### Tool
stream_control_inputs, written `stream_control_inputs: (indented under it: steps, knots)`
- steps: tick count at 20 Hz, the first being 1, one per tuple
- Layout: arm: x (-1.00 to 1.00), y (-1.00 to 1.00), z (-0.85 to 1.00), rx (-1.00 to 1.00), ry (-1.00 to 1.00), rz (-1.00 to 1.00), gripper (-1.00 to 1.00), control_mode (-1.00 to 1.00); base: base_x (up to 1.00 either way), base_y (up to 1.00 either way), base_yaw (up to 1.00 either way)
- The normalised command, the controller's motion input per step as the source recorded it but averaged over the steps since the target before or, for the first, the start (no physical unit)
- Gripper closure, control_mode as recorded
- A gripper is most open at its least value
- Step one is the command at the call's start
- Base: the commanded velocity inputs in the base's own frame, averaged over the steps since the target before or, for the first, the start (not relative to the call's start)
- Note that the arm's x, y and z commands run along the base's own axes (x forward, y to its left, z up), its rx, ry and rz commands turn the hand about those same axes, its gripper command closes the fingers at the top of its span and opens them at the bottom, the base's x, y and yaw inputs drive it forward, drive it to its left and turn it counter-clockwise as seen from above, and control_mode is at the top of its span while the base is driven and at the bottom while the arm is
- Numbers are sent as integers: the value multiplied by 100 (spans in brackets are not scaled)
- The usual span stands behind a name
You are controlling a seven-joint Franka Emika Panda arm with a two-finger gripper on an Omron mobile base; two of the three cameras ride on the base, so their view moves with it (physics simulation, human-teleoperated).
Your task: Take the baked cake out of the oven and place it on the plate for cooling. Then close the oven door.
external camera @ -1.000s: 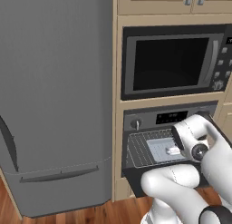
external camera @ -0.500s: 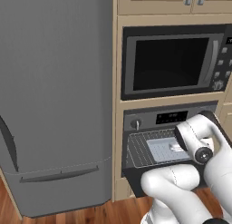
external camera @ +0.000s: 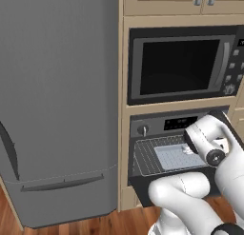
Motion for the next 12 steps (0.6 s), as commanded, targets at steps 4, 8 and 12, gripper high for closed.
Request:
stream_control_inputs:
  steps: [4,8,12]
  knots:
    - [-18,-56,62,0,16,0,100,-100,0,0,0]
    - [-25,-58,46,0,10,0,100,-100,0,0,0]
    - [-35,-41,28,0,7,0,100,-100,0,0,0]
